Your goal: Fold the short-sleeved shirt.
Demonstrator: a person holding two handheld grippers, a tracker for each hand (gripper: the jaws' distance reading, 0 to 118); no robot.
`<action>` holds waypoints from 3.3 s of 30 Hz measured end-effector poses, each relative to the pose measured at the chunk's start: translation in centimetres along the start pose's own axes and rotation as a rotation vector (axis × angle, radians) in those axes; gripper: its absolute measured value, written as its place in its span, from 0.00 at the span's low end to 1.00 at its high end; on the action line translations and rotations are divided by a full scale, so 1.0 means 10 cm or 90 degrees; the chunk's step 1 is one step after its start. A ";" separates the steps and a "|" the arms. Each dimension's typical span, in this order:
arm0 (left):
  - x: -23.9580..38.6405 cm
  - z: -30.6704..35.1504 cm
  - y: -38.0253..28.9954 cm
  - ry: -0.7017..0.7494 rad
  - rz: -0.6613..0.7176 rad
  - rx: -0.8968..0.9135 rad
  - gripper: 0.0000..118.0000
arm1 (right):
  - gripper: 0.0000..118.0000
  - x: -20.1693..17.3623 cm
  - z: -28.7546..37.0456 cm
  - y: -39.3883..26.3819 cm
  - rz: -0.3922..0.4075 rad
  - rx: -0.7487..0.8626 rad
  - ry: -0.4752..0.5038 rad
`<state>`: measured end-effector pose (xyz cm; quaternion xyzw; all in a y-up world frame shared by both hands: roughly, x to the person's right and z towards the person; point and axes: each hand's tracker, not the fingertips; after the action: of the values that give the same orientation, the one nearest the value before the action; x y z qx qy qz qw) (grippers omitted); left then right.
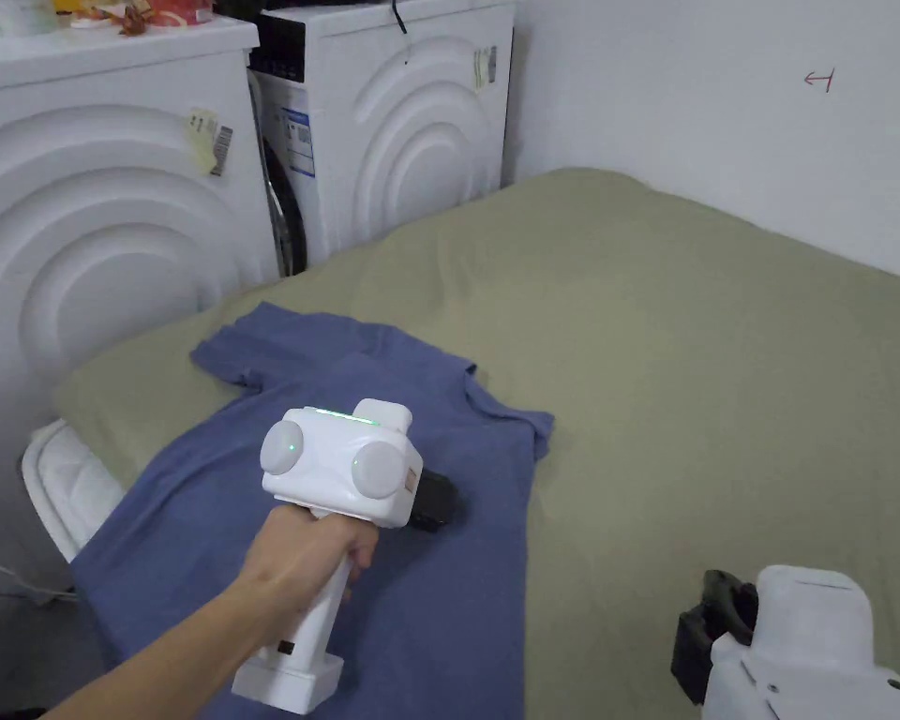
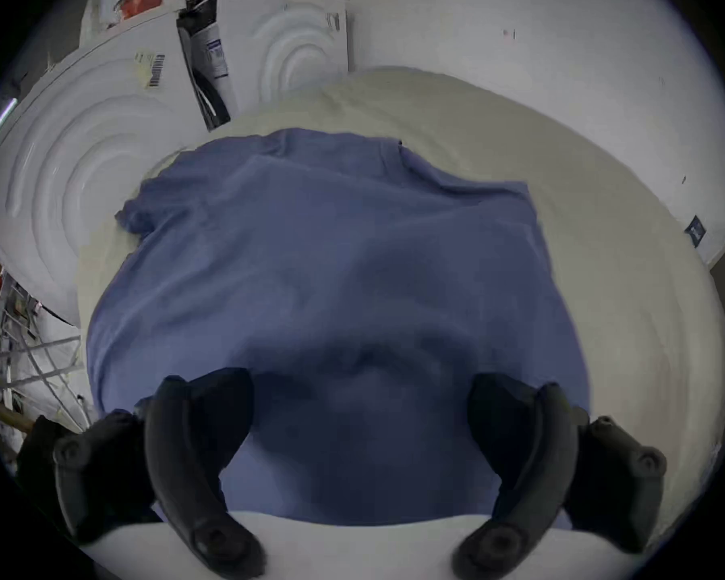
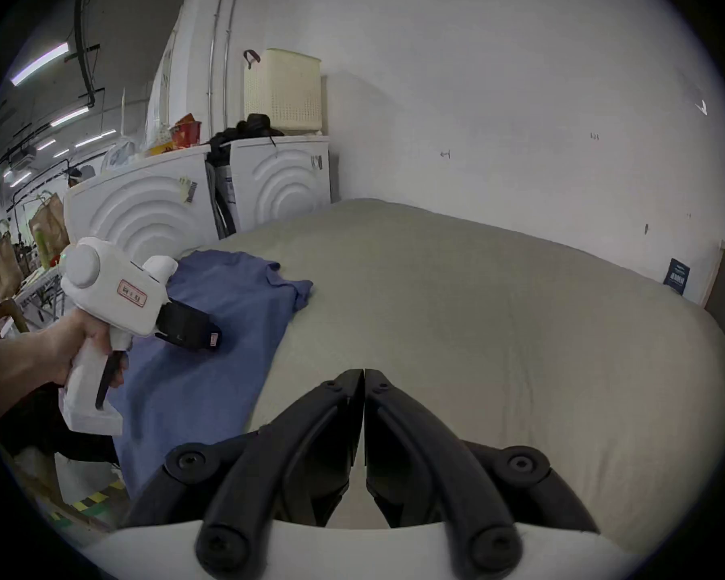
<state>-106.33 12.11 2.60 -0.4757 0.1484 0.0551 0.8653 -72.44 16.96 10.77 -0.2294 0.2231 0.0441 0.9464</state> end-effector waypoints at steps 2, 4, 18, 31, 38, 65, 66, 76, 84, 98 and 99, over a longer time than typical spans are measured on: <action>0.10 -0.17 -0.13 -0.001 -0.004 -0.033 0.92 | 0.06 0.04 0.01 -0.05 0.002 -0.006 -0.004; 0.13 -0.18 -0.17 0.007 0.001 -0.027 0.79 | 0.06 0.10 0.07 -0.09 0.004 -0.009 -0.014; 0.72 1.23 -0.04 -0.041 -0.058 0.118 0.01 | 0.06 1.03 1.17 0.03 -0.026 0.042 -0.136; 3.43 2.76 -0.24 -0.312 -0.256 0.195 0.01 | 0.06 2.20 2.68 -0.21 -0.084 0.090 -0.325; 4.91 2.93 -0.47 -0.458 -0.350 0.176 0.01 | 0.06 2.80 3.19 -0.43 -0.126 0.087 -0.430; 4.79 1.92 -1.24 -0.397 -0.321 0.159 0.31 | 0.06 3.03 2.96 -0.91 -0.172 0.020 -0.435; 4.54 2.03 -1.24 -0.392 -0.303 0.186 0.00 | 0.06 2.97 2.99 -0.89 -0.170 0.025 -0.431; 2.42 2.86 -1.73 -0.233 -0.173 0.321 0.00 | 0.06 2.36 3.20 -0.86 -0.129 0.065 -0.389; 1.99 2.84 -1.82 -0.207 -0.106 0.304 0.00 | 0.06 2.20 3.15 -0.81 -0.112 0.066 -0.371; 2.87 1.37 -0.74 -0.227 -0.206 0.045 0.13 | 0.06 2.51 2.69 -0.86 -0.122 0.008 -0.365; 2.95 1.19 -0.68 -0.222 -0.205 0.029 0.41 | 0.06 2.55 2.65 -0.89 -0.127 0.000 -0.365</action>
<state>-74.30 17.09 5.02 -0.4570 -0.0801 -0.0056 0.8858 -37.29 20.57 24.25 -0.2282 -0.0764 0.0139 0.9705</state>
